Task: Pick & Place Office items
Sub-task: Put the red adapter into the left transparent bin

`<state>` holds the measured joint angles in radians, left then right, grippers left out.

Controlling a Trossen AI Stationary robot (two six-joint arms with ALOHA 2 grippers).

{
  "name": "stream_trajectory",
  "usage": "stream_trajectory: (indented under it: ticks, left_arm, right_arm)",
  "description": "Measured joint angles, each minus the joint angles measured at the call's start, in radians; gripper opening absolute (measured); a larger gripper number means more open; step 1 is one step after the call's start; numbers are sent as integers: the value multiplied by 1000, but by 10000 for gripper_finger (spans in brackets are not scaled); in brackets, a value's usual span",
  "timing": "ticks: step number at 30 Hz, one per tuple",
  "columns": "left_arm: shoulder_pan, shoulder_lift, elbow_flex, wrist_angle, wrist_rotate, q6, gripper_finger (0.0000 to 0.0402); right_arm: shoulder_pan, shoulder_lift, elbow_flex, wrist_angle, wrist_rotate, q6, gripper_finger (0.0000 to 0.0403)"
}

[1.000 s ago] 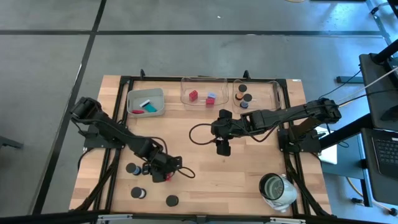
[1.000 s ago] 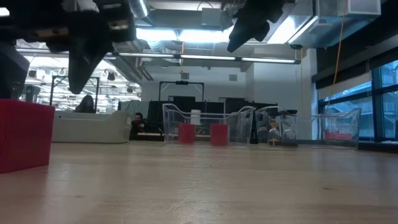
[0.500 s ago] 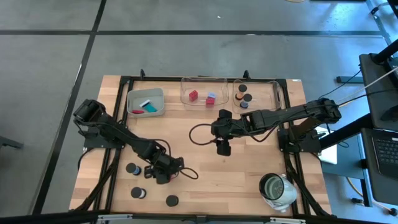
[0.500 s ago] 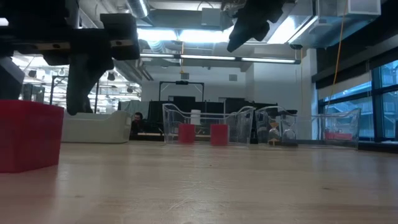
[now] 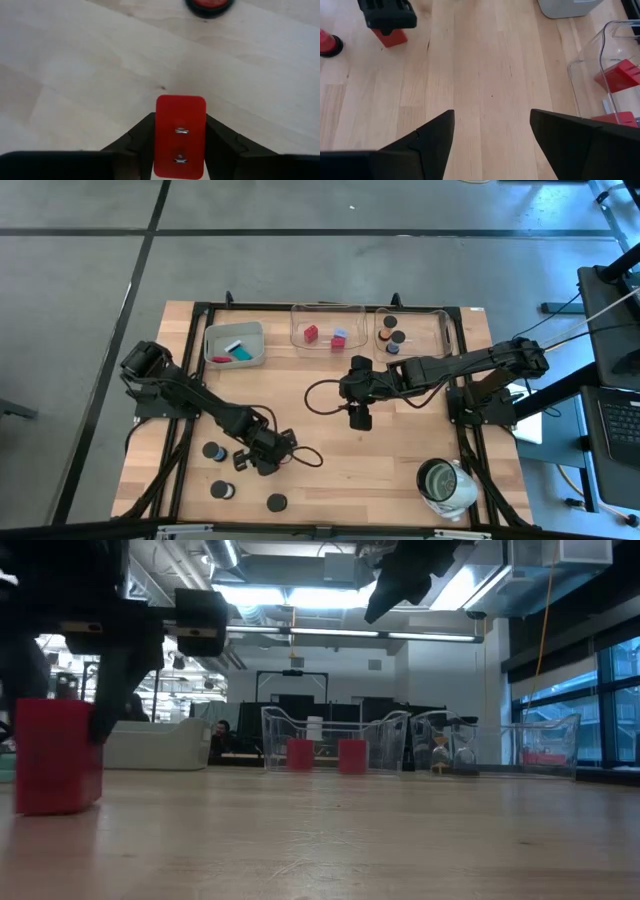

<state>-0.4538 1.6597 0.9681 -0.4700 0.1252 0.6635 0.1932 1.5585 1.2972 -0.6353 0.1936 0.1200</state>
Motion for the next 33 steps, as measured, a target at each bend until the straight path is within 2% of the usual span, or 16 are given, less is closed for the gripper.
stream_trajectory:
  ticks: [5, 12, 15, 18, 23, 27, 30, 33]
  left_arm:
    - [-4, -10, 48, -82, -105, -94, 120]
    - [-2, -12, 176, -246, -371, -259, 121]
    - [29, -13, 198, -282, -452, -367, 123]
    - [70, -33, 199, -311, -460, -435, 122]
    - [150, -103, 198, -292, -491, -449, 122]
    - [279, -197, 198, -284, -516, -452, 123]
    - [409, -260, 198, -271, -458, -436, 121]
    - [566, -304, 166, -155, -336, -394, 121]
  right_arm:
    - [0, 0, 0, 0, 0, 0, 262]
    - [0, 0, 0, -1, 0, 7, 263]
    - [0, 0, 0, -9, 0, 38, 263]
    - [0, 0, 0, -31, 0, 71, 263]
    - [0, 0, 0, -80, 0, 92, 263]
    - [0, 0, 0, -93, -1, 136, 263]
    - [0, 0, 0, -98, -1, 138, 263]
    - [0, -1, 0, -98, 1, 135, 263]
